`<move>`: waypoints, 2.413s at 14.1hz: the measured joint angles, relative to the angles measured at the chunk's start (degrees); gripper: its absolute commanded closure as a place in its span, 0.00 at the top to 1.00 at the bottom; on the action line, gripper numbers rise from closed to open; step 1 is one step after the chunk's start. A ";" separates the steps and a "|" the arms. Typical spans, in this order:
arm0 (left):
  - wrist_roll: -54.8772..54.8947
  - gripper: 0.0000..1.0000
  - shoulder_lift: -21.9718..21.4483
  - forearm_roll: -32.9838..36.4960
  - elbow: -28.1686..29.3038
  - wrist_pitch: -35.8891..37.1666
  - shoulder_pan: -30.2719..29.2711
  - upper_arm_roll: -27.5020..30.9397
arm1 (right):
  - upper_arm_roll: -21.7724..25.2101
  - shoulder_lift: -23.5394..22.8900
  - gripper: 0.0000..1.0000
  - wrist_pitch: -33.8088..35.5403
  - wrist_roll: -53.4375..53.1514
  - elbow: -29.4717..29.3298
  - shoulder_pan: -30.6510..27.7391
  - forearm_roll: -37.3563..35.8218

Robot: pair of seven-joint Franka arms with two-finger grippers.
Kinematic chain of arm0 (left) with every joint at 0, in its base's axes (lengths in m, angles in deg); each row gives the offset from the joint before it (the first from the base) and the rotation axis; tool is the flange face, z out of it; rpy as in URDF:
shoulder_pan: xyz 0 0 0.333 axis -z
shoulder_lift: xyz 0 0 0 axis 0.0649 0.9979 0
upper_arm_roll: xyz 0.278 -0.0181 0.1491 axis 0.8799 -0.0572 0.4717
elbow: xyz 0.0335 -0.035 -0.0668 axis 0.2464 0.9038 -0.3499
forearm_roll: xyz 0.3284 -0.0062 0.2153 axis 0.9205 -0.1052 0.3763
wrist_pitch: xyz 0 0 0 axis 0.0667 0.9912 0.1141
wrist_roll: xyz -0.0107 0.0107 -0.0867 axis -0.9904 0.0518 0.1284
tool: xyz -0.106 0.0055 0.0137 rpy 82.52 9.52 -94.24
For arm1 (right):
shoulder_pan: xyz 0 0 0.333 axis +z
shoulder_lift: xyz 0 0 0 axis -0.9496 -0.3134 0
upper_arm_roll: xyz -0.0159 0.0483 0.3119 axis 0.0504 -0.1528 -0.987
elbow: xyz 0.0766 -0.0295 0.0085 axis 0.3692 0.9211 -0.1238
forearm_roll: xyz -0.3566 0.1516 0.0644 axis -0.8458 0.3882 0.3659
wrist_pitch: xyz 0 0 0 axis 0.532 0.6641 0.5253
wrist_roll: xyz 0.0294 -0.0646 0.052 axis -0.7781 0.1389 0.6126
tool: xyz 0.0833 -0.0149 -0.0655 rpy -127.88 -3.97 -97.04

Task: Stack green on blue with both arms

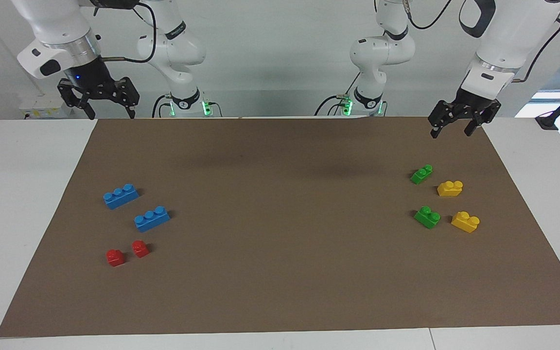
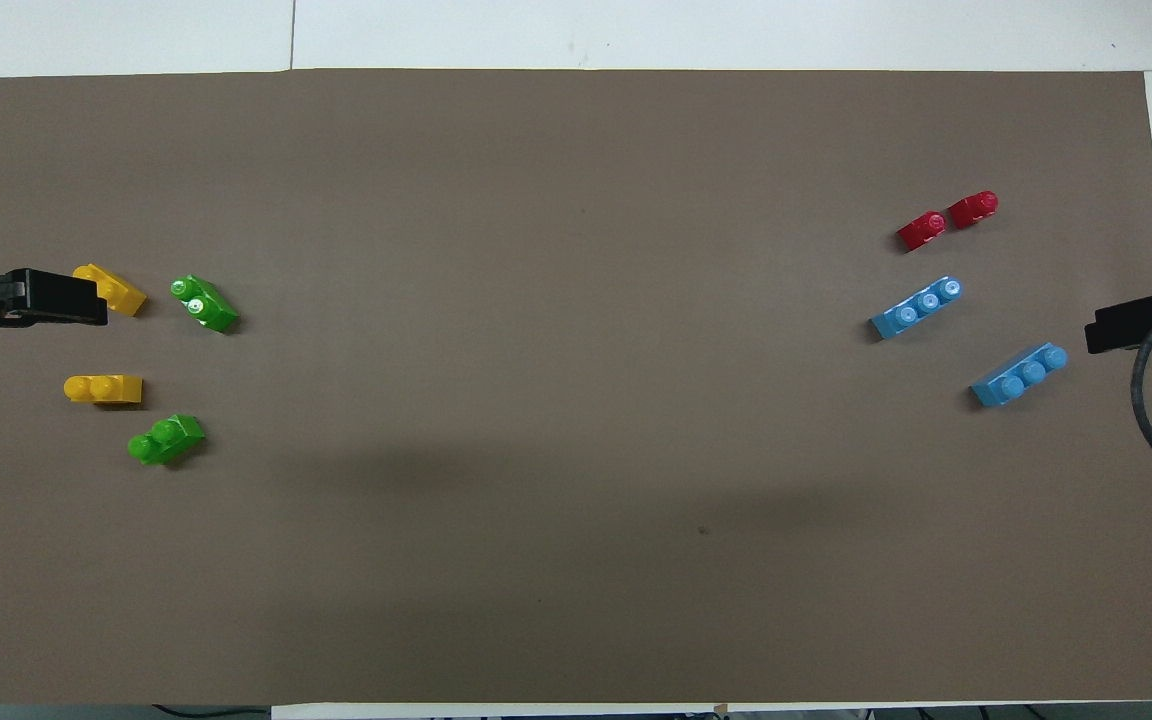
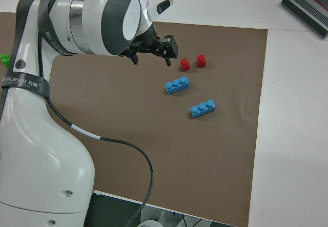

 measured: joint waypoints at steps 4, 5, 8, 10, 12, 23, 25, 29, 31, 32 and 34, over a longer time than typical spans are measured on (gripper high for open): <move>0.00 1.00 0.00 0.00 0.00 -0.06 -0.01 0.02 | 0.01 0.00 1.00 0.00 0.00 0.08 0.22 -0.03; 0.00 1.00 0.00 0.00 0.00 -0.09 -0.01 0.05 | 0.01 0.00 1.00 0.00 0.00 0.10 0.22 -0.03; -0.07 1.00 0.00 0.00 0.00 -0.11 -0.06 0.19 | 0.02 0.00 1.00 -0.01 0.00 0.17 0.21 -0.03; -0.09 1.00 0.00 0.00 0.05 -0.10 -0.09 0.30 | 0.15 -0.06 1.00 -0.28 -0.03 0.60 0.12 -0.03; -0.17 1.00 0.00 0.00 0.17 -0.06 -0.15 0.37 | 0.33 -0.82 1.00 -1.19 -0.09 1.19 -0.05 -0.03; -20.19 1.00 1.54 0.00 13.17 -14.84 -3.08 0.61 | 0.84 -17.62 1.00 -7.37 -24.97 -1.68 -6.22 8.57; -21.90 1.00 4.24 0.00 14.42 -18.57 -3.51 0.64 | 0.86 -19.98 1.00 -7.67 -30.97 -1.91 -6.66 11.53; -27.53 1.00 10.42 -0.04 14.53 -25.24 -4.03 0.67 | 0.92 -24.77 1.00 -10.90 -38.81 -2.27 -8.00 16.39; -32.02 1.00 13.26 -0.05 14.53 -28.25 -3.97 0.44 | 0.95 -26.58 1.00 -11.19 -41.77 -2.36 -8.58 19.67; -33.73 1.00 14.46 -0.05 14.51 -29.33 -3.91 0.35 | 0.96 -27.32 1.00 -11.20 -42.56 -2.38 -8.85 20.66; -37.03 1.00 16.13 -0.05 14.41 -29.95 -3.75 0.34 | 0.98 -28.57 1.00 -11.36 -44.01 -2.42 -9.06 22.33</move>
